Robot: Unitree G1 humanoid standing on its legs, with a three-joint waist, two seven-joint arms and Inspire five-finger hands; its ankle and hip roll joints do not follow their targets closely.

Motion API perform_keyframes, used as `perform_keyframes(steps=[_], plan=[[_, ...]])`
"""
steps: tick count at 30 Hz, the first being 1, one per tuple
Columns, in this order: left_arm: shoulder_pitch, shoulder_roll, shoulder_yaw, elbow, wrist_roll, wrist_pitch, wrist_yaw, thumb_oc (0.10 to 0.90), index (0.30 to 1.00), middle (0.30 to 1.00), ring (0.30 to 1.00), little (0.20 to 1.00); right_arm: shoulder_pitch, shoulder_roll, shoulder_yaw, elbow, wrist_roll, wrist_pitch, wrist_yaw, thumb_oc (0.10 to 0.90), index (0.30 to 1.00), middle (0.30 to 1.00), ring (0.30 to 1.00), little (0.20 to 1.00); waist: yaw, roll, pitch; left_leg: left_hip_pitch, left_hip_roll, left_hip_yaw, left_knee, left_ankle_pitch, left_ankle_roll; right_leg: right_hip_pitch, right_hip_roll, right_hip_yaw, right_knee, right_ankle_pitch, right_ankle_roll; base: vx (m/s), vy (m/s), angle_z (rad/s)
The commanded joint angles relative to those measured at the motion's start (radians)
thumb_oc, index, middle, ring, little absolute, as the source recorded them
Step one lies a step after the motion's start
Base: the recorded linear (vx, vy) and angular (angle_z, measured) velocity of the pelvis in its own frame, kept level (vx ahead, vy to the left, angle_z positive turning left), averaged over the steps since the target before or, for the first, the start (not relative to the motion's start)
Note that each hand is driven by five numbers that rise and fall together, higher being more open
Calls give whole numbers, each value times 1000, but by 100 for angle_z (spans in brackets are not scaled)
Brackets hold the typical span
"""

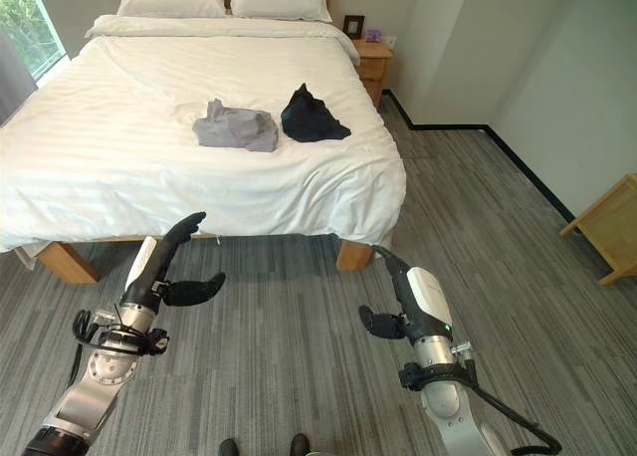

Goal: Pick up bed clothes into laundry basket.

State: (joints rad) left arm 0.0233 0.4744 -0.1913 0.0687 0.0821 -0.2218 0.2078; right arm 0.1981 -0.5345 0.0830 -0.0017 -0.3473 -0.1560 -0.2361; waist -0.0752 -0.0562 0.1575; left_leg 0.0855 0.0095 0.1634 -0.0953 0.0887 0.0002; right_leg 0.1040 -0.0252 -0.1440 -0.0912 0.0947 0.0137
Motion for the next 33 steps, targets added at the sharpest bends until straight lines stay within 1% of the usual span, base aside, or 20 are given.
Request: perform_keyframes(steps=[1, 4, 6, 7, 9, 10, 12, 13, 14, 16, 19, 21, 23, 26, 27, 28, 29, 30, 31, 33], plan=[[-36, 21, 74, -57, -11, -115, 41, 800, 900, 900, 900, 900, -106, 2, -5, -48, 26, -81, -33, 800, 900, 900, 900, 900, 6, 5, -52, 46, 11, 60, 8, -165, -3, 25, -32, 102, 5, -118, 100, 5, 33, -10], [-34, 12, 87, -53, -42, -105, 49, 800, 900, 900, 900, 900, -127, 3, 12, -40, 20, -70, -30, 800, 900, 900, 900, 900, 14, 12, -32, 42, 13, 68, 8, -168, 10, -25, -31, 106, 93, -128, 104, -29, 64, -16], [-18, 2, 101, -46, -61, -103, 52, 800, 900, 900, 900, 900, -139, 9, 19, -42, 10, -64, -27, 800, 900, 900, 900, 900, 19, 23, 6, 55, 11, 77, 8, -186, 30, -123, -39, 86, 297, -126, 157, -21, 96, -23], [-19, 2, 103, -46, -61, -103, 52, 800, 900, 900, 900, 900, -141, 9, 19, -42, 10, -64, -26, 800, 900, 900, 900, 900, 20, 22, 5, 50, 11, 80, 8, -181, 30, -130, -39, 88, 300, -123, 156, -31, 43, -34], [-22, -3, 105, -37, -88, -102, 48, 800, 900, 900, 900, 900, -146, 11, 26, -50, 8, -60, -17, 800, 900, 900, 900, 900, 11, 32, 29, 61, 12, 84, 8, -186, 37, -206, -53, 80, 439, -68, 207, 1, 50, -25], [-20, -3, 108, -37, -97, -102, 41, 800, 900, 900, 900, 900, -144, 11, 25, -64, 4, -61, -9, 800, 900, 900, 900, 900, 8, 36, 41, 72, 13, 86, 8, -194, 38, -237, -69, 69, 481, -53, 214, 86, 40, -12], [-10, 5, 119, -46, -101, -106, 28, 800, 900, 900, 900, 900, -135, 5, 21, -86, -2, -65, 3, 800, 900, 900, 900, 900, 11, 39, 41, 88, 12, 102, 8, -215, 33, -251, -130, 8, 427, -74, 201, 143, -6, -4], [-9, 5, 119, -46, -102, -106, 27, 800, 900, 900, 900, 900, -133, 5, 21, -87, -2, -65, 4, 800, 900, 900, 900, 900, 8, 41, 41, 89, 14, 99, 8, -216, 32, -246, -129, 4, 422, -74, 201, 251, -54, 5], [1, 1, 120, -46, -119, -109, 10, 800, 900, 900, 900, 900, -122, -3, 18, -100, 1, -67, 12, 800, 900, 900, 900, 900, 2, 39, 39, 108, 5, 103, 8, -235, 22, -242, -151, -36, 298, -77, 174, 309, -56, 6], [-9, -7, 111, -30, -147, -109, 6, 800, 900, 900, 900, 900, -111, -4, 16, -104, 15, -65, 10, 800, 900, 900, 900, 900, -23, 35, 47, 137, -4, 85, 8, -254, 11, -258, -124, -18, 151, -44, 169, 355, -78, 17], [-60, -21, 97, -4, -192, -117, 14, 800, 900, 900, 900, 900, -133, -4, 37, -80, 20, -46, 0, 800, 900, 900, 900, 900, -61, 42, 69, 178, 2, 79, 8, -296, -18, -338, -101, 4, 10, 15, 190, 339, -96, 13], [-68, -26, 98, 5, -197, -118, 14, 800, 900, 900, 900, 900, -137, -2, 43, -76, 16, -39, 2, 800, 900, 900, 900, 900, -70, 49, 73, 184, 9, 77, 8, -305, -24, -364, -104, -14, 4, 18, 194, 251, -82, -7], [-73, -43, 89, 16, -195, -117, 17, 800, 900, 900, 900, 900, -128, 3, 48, -68, 18, -33, 7, 800, 900, 900, 900, 900, -96, 58, 81, 232, 9, 79, 8, -348, -38, -417, -124, -56, 4, 36, 203, 518, -173, -23], [-62, -69, 51, 7, -181, -116, -7, 800, 900, 900, 900, 900, -89, -9, 46, -63, 29, -40, 26, 800, 900, 900, 900, 900, -126, 78, 72, 290, 14, 45, 8, -390, -44, -384, -127, -59, 5, 77, 179, 656, -241, 69], [-52, -76, 38, -4, -181, -119, -16, 800, 900, 900, 900, 900, -83, -25, 45, -66, 34, -45, 31, 800, 900, 900, 900, 900, -128, 98, 78, 299, 32, 45, 35, -388, -55, -369, -117, -62, 10, 73, 172, 508, -241, 71], [-48, -84, 29, -6, -181, -121, -20, 800, 900, 900, 900, 900, -90, -41, 48, -64, 39, -50, 34, 800, 900, 900, 900, 900, -130, 110, 83, 272, 59, 46, 138, -344, -82, -352, -107, -64, 16, 68, 155, 329, -187, 37], [-49, -84, 29, -5, -181, -121, -20, 800, 900, 900, 900, 900, -90, -42, 48, -64, 39, -50, 34, 800, 900, 900, 900, 900, -133, 108, 81, 266, 58, 43, 142, -343, -83, -354, -110, -66, 14, 70, 153, 378, -365, -29], [-53, -94, 12, -6, -220, -125, -39, 800, 900, 900, 900, 900, -102, -71, 54, -60, 43, -60, 33, 800, 900, 900, 900, 900, -111, 118, 98, 150, 115, 38, 394, -180, -135, -292, -87, -74, 6, 26, 109, 307, -398, -30], [-56, -94, 3, -6, -234, -125, -47, 800, 900, 900, 900, 900, -118, -81, 53, -61, 52, -62, 29, 800, 900, 900, 900, 900, -97, 110, 113, 72, 125, 20, 554, -96, -152, -259, -79, -73, 4, -2, 78, 298, -396, 8], [-57, -93, 4, -5, -235, -125, -48, 800, 900, 900, 900, 900, -120, -80, 54, -60, 52, -62, 29, 800, 900, 900, 900, 900, -103, 106, 108, 58, 121, 13, 564, -95, -152, -266, -85, -78, 4, 1, 77, 171, -205, 18]])
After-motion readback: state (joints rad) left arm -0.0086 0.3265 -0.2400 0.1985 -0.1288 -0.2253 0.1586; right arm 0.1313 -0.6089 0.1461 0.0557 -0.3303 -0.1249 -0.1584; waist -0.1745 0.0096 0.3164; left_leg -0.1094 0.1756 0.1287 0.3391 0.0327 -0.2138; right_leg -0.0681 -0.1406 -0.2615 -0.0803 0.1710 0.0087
